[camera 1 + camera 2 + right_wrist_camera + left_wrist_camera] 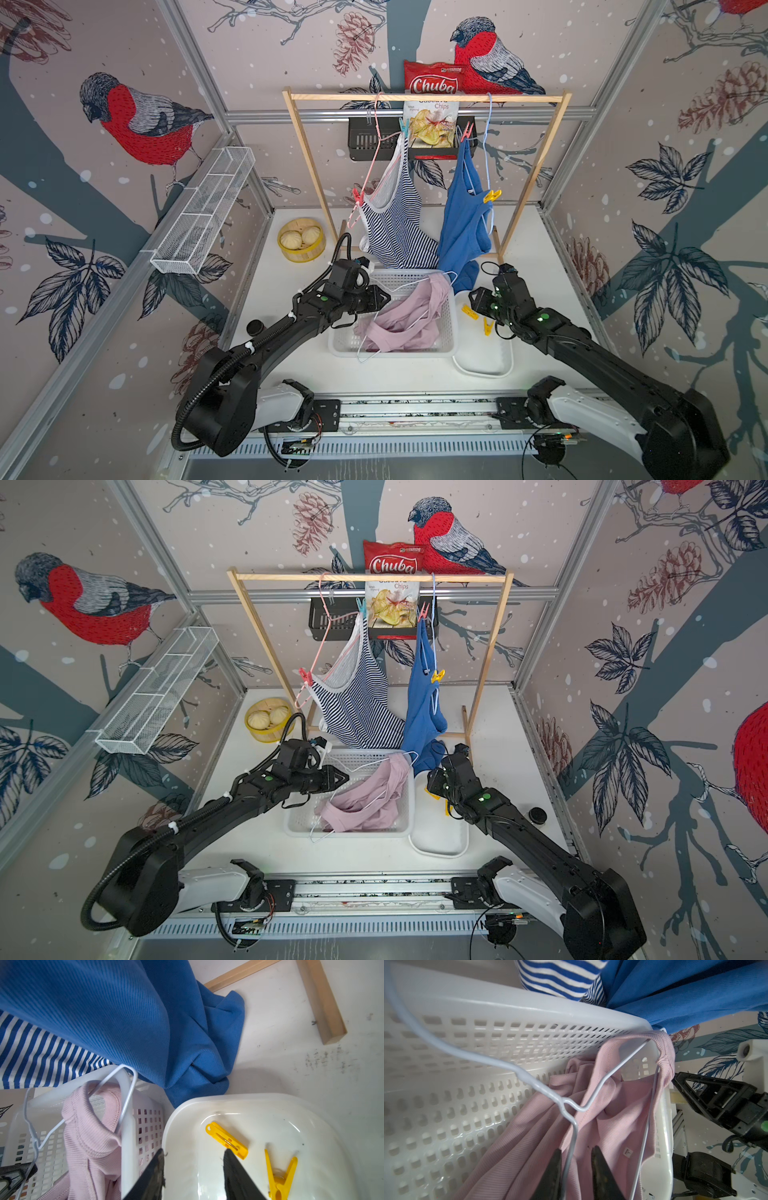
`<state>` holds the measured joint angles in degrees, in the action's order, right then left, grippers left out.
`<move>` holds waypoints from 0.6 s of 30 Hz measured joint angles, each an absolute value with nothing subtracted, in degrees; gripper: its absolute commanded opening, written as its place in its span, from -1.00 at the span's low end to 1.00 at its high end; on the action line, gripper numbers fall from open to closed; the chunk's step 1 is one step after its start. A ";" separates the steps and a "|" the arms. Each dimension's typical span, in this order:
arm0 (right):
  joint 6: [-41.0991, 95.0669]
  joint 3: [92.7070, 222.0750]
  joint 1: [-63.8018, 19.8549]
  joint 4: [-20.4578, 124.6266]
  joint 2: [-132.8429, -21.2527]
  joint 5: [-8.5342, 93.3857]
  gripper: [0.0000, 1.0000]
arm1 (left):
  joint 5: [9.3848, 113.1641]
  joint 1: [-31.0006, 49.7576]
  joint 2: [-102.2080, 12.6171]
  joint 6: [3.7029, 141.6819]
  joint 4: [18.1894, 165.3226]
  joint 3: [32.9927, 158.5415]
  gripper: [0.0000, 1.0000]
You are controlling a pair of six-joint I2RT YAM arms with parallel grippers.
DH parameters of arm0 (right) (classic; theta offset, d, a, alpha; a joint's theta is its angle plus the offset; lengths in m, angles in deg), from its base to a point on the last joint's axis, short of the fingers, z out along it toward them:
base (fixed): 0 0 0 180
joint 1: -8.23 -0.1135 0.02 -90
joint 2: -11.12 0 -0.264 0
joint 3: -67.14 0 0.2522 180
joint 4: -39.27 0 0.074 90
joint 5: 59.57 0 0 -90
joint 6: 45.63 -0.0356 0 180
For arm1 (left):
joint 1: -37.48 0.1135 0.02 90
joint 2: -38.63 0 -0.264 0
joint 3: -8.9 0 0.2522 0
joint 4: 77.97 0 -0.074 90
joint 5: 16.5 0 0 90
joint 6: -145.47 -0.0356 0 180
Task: Remove the clothespins securing tank tops to the hanger
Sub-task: Pick up the hanger from the basket.
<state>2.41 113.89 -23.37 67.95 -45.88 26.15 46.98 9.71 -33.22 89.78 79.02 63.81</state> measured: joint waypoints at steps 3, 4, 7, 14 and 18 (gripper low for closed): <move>2.39 113.89 -23.69 66.99 -45.81 26.53 -0.10 | 45.54 9.71 -32.89 88.40 78.97 63.81 -0.91; 2.39 113.89 -23.76 66.75 -45.77 26.70 -0.10 | 45.08 9.71 -32.63 87.98 78.97 63.81 -1.00; 2.39 114.57 -24.24 66.60 -45.74 27.22 -0.11 | 44.55 9.60 -30.97 86.50 78.91 63.83 -1.00; 3.20 118.64 -27.41 65.46 -46.60 27.57 -0.11 | 44.47 9.51 -26.84 83.81 75.63 67.35 -1.00; 4.10 120.91 -31.85 65.44 -46.29 25.67 -0.06 | 45.49 8.75 -24.04 80.33 69.60 75.28 -1.00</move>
